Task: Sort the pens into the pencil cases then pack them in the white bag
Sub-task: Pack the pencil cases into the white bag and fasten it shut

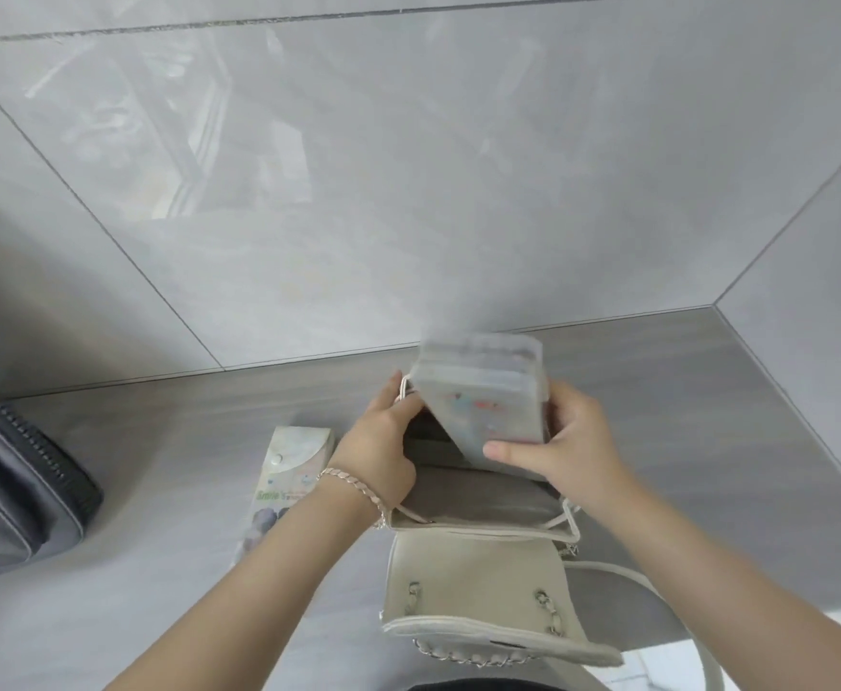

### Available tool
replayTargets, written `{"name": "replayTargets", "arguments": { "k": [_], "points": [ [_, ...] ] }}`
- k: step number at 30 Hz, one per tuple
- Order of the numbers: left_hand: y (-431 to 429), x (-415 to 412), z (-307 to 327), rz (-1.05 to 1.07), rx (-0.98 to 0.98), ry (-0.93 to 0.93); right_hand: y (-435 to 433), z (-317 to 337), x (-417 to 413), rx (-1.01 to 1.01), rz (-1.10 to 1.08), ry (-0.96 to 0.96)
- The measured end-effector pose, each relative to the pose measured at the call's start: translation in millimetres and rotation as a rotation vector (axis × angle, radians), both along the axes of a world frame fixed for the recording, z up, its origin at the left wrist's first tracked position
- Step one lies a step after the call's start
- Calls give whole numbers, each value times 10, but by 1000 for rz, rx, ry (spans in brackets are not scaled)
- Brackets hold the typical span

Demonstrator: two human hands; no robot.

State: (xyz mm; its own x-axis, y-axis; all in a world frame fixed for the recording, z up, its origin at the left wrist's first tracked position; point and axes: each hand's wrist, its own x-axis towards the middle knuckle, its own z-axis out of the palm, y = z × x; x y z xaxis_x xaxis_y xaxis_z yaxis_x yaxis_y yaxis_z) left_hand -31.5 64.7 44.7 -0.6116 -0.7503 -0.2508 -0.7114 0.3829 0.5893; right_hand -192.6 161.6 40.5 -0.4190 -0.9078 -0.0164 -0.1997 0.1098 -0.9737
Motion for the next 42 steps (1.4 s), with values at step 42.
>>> {"name": "replayTargets", "arguments": {
  "k": [42],
  "points": [
    [24,199,-176,164,133,309,-437,-168,721,300,428,1240]
  ]
}}
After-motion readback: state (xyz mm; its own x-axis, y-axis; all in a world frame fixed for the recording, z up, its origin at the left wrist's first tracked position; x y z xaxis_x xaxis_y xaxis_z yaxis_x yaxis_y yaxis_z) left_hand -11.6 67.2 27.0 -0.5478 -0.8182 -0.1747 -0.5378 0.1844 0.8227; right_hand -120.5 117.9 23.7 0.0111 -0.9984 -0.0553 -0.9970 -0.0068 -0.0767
